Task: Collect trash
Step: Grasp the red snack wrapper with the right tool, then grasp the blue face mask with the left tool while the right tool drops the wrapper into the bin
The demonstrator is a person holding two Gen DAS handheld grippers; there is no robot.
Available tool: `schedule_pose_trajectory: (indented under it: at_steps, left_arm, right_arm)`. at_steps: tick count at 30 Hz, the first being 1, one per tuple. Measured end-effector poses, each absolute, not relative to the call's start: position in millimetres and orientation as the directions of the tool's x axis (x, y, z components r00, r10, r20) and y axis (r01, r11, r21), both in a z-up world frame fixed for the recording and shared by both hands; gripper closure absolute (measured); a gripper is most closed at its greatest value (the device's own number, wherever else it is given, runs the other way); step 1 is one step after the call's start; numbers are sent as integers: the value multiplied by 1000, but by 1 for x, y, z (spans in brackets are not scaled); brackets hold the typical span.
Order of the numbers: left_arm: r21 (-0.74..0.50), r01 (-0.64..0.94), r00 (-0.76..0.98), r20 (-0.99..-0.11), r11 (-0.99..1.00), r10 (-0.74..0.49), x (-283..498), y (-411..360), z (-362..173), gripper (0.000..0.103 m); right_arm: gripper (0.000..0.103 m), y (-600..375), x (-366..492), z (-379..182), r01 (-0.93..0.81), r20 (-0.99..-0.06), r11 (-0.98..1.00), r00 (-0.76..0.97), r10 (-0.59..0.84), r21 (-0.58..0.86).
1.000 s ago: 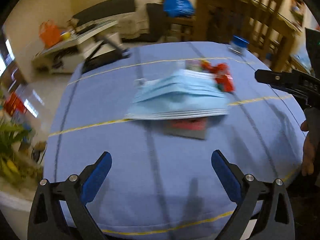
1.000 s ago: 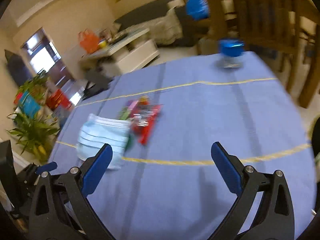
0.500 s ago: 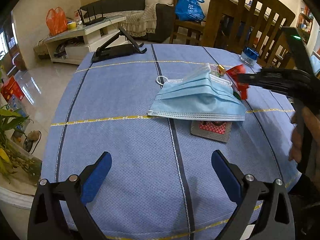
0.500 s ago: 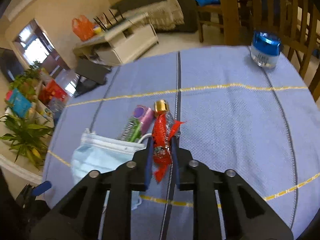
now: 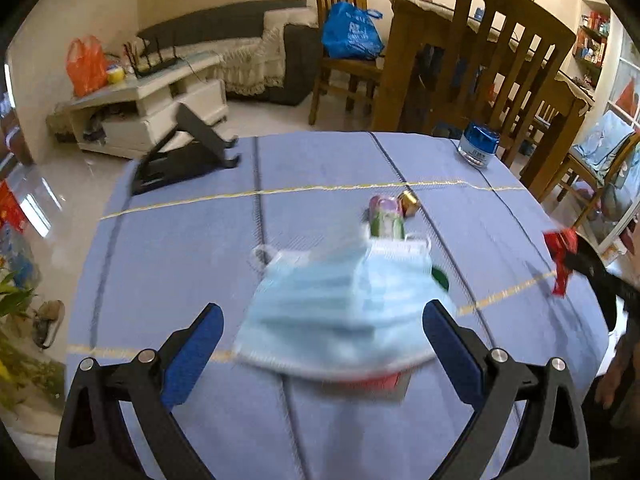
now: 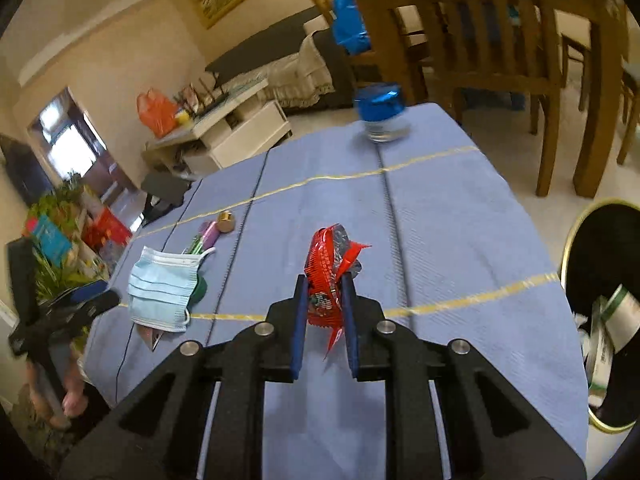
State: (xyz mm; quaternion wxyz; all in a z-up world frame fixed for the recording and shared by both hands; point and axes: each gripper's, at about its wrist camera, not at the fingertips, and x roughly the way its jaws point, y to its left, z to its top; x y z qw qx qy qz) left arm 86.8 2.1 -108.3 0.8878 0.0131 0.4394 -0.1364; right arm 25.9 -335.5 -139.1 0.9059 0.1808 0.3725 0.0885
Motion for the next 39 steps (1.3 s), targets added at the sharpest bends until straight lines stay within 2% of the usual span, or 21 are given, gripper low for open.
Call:
schedule_pose_trajectory:
  at_steps: [2, 4, 7, 8, 9, 12, 16, 20, 22, 25, 31, 39]
  left_arm:
    - [-112, 238, 561, -795, 965, -230, 104, -4, -112, 8]
    - [-111, 220, 550, -807, 969, -217, 117, -9, -117, 16]
    - [-78, 214, 540, -822, 974, -184, 124, -17, -123, 54]
    - [-70, 212, 537, -825, 975, -176, 125, -18, -125, 78]
    - [-68, 200, 534, -829, 977, -167, 125, -17, -126, 85]
    - [-57, 142, 575, -808, 988, -129, 118, -10, -117, 94]
    - [-149, 53, 645, -750, 987, -148, 102, 20, -76, 95]
    - [-354, 35, 671, -685, 935, -284, 90, 60, -40, 95]
    - [-456, 13, 663, -662, 890, -349, 90, 81, -34, 94]
    - [-535, -24, 636, -660, 844, -400, 94, 96, -41, 94]
    - [-442, -18, 635, -698, 897, -331, 83, 72, -43, 94]
    - [-278, 205, 667, -662, 938, -342, 64, -22, -14, 94]
  right_arm:
    - [86, -340, 25, -140, -30, -634, 915, 712, 302, 402]
    - [86, -337, 24, -138, -49, -626, 922, 720, 300, 385]
    - [86, -329, 26, -137, -81, -619, 923, 719, 316, 377]
    - [86, -328, 26, -137, -89, -614, 922, 721, 321, 378]
    - [86, -326, 26, -136, -92, -611, 921, 723, 323, 378]
    - [85, -328, 22, -133, -102, -593, 916, 733, 333, 388]
    - [85, -333, 21, -131, -99, -577, 911, 745, 334, 400]
    - [85, -334, 19, -130, -95, -571, 910, 751, 332, 404]
    - [85, -333, 18, -130, -96, -569, 910, 753, 331, 403]
    - [85, -331, 16, -128, -99, -562, 911, 759, 329, 400]
    - [85, -333, 11, -126, -95, -553, 916, 771, 315, 390]
    - [85, -371, -8, -104, -29, -503, 916, 828, 247, 400]
